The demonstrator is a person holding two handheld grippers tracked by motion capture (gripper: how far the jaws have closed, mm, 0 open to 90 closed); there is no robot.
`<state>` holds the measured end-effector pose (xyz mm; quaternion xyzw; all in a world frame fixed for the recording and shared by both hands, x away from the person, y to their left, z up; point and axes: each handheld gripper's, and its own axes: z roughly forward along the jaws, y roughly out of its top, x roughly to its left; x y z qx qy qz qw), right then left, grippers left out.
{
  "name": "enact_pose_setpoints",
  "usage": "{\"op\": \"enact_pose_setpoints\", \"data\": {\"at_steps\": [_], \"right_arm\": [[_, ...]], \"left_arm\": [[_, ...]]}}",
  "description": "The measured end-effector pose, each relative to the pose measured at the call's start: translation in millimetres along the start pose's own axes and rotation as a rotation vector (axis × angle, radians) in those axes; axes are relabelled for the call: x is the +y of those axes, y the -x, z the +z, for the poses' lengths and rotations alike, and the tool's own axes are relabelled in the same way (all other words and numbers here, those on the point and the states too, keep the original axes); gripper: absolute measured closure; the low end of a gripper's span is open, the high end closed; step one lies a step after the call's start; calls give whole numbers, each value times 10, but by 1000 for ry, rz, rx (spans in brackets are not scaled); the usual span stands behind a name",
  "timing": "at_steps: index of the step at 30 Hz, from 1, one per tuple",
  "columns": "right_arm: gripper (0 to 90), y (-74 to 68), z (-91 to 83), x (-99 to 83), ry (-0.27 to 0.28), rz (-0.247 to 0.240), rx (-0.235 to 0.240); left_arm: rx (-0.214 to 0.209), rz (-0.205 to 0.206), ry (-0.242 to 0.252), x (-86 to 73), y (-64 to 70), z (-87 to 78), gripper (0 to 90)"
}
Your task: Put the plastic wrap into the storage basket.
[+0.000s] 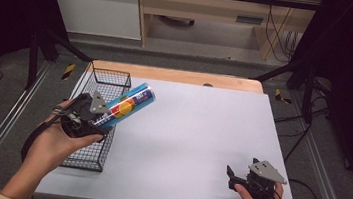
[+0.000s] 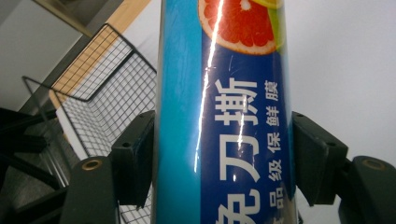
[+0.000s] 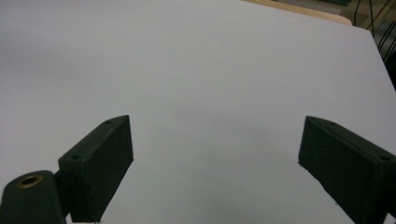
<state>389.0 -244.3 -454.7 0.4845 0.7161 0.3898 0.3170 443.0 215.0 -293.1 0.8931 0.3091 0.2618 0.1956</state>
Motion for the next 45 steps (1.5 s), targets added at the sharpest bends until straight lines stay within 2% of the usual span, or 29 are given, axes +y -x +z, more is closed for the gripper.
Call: {"op": "enact_pose_setpoints", "data": {"at_steps": [5, 9, 14, 15, 17, 29, 45], "right_arm": [[103, 10, 2, -6, 0, 3, 2], [103, 8, 2, -7, -1, 1, 1], [103, 12, 14, -8, -7, -1, 3], [103, 13, 17, -10, -7, -1, 3], [103, 13, 19, -10, -8, 0, 3], [104, 16, 19, -13, -9, 3, 2], [104, 19, 11, -9, -6, 2, 3]], "left_arm": [[43, -48, -23, -33, -81, 7, 321], [51, -76, -30, -60, -109, 3, 321], [63, -82, -42, -80, -120, -4, 321], [79, -83, -46, -91, -112, 5, 321], [88, -86, -53, -106, -113, 16, 321], [91, -123, -85, -202, -139, 59, 321], [94, -135, -79, -234, -113, 46, 321]]}}
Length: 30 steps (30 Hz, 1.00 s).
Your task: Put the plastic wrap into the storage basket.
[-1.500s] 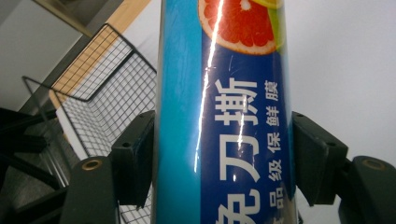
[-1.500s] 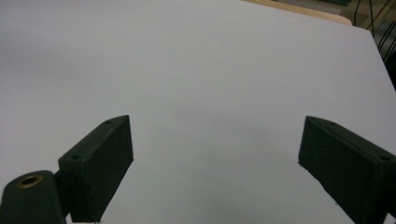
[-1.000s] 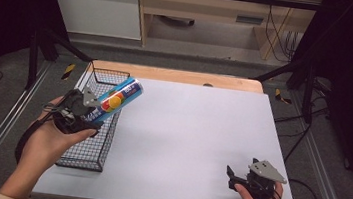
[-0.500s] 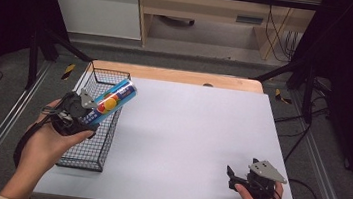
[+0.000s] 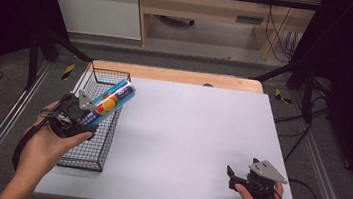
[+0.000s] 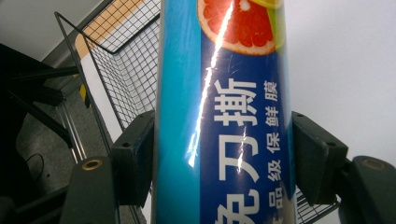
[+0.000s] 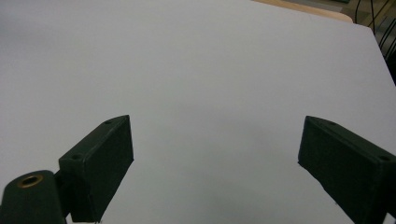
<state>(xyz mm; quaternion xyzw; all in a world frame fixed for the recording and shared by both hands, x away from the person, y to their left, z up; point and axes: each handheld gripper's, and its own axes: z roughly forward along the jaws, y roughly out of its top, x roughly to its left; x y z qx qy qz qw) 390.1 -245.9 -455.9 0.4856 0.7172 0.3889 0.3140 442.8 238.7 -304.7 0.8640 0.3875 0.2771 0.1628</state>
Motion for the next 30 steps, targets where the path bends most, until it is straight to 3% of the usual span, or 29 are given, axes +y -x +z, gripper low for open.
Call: {"op": "enact_pose_setpoints", "data": {"at_steps": [16, 19, 30], "right_arm": [[105, -17, -13, 4, 4, -4, 5], [105, -11, -13, 6, 7, -3, 2], [105, -13, -6, 7, 4, 0, 5]], "left_arm": [[15, -13, -14, -9, -10, -39, 321], [0, -24, -24, -10, -32, -1, 321], [6, -39, -59, -16, -36, 112, 321]]}}
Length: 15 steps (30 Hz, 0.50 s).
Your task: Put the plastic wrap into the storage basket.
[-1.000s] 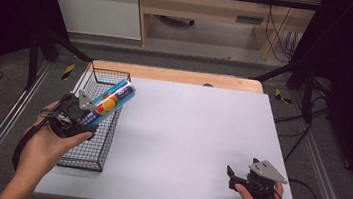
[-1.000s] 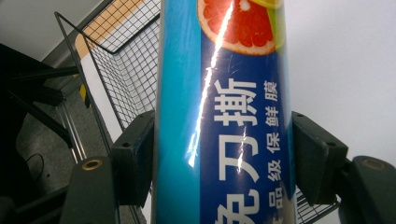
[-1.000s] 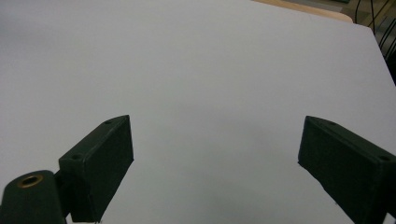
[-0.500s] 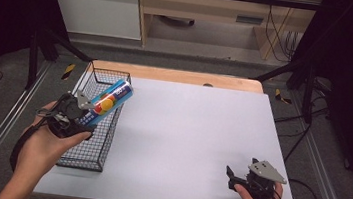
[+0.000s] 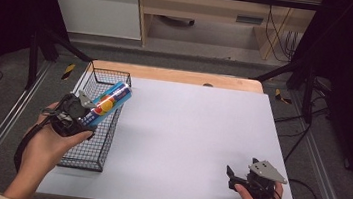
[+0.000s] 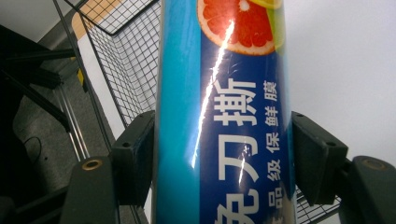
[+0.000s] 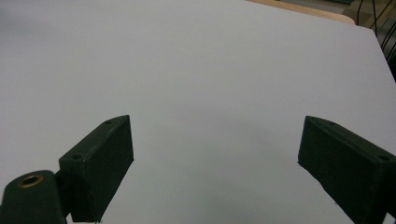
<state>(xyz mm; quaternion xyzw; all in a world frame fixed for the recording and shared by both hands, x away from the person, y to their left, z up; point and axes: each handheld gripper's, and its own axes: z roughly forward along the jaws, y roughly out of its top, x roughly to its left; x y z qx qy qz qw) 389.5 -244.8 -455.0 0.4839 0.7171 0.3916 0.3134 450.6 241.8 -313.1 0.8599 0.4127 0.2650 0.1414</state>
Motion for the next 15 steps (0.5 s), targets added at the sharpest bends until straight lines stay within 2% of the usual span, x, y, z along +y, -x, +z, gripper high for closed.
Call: {"op": "enact_pose_setpoints", "data": {"at_steps": [9, 11, 15], "right_arm": [[105, 4, -3, -3, 2, 2, 2], [105, 7, -4, -2, 1, 3, 3], [105, 16, -4, -3, 0, 3, 0]], "left_arm": [[23, -20, -26, -4, -40, 64, 321], [25, -46, -48, -9, -56, 96, 321], [43, -47, -75, -11, -79, 141, 321]]}}
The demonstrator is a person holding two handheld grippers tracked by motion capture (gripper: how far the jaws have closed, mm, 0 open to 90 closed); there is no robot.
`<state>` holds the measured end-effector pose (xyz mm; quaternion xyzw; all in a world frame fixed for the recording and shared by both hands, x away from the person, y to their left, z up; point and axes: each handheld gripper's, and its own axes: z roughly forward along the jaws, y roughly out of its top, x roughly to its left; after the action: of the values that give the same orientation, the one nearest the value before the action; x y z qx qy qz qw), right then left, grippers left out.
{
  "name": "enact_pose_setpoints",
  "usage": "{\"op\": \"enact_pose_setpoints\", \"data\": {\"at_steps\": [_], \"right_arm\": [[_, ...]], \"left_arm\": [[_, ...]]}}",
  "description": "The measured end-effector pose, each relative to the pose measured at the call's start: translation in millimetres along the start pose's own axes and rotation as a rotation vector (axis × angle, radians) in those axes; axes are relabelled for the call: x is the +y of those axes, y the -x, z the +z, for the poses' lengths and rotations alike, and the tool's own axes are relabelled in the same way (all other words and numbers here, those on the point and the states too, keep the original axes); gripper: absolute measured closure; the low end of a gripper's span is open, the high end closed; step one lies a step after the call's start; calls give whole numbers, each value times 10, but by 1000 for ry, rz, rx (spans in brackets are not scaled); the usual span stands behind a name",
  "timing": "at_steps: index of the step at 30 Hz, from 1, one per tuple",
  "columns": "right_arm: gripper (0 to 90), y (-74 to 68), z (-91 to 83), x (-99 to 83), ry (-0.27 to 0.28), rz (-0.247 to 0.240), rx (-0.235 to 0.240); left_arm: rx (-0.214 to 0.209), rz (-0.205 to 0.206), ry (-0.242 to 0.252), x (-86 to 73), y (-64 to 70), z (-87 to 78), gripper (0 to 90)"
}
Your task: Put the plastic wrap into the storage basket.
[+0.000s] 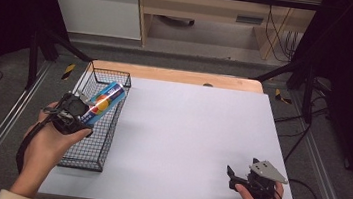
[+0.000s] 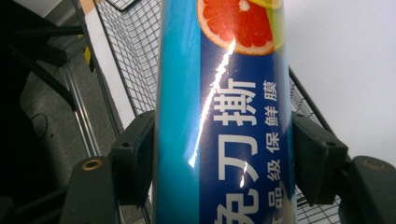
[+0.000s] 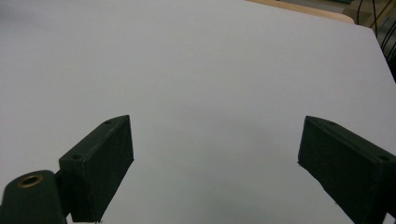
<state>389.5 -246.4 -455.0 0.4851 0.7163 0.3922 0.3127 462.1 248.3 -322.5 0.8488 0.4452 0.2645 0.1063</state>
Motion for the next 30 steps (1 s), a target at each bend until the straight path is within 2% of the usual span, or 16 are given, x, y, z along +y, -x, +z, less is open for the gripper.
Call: {"op": "enact_pose_setpoints", "data": {"at_steps": [3, 9, 18, 22, 24, 26, 30], "right_arm": [[105, -1, -1, 0, 0, 1, 2], [105, -2, 0, 1, 0, 0, 3], [105, -2, -2, 1, 1, 1, 4], [105, 0, -2, 1, 2, 1, 2], [105, 1, -5, 0, 2, 2, 3], [105, 4, -3, 1, 2, 2, 2], [105, 7, -3, 2, 4, -1, 2]], "left_arm": [[22, -8, -14, 1, -13, 47, 321], [39, -24, -28, 4, -23, 127, 321], [43, -52, -55, 12, -55, 203, 321], [48, -57, -61, 25, -60, 232, 321], [53, -57, -81, 40, -54, 264, 321], [64, -45, -90, 47, -45, 284, 321], [57, -58, -88, 42, -48, 317, 321]]}}
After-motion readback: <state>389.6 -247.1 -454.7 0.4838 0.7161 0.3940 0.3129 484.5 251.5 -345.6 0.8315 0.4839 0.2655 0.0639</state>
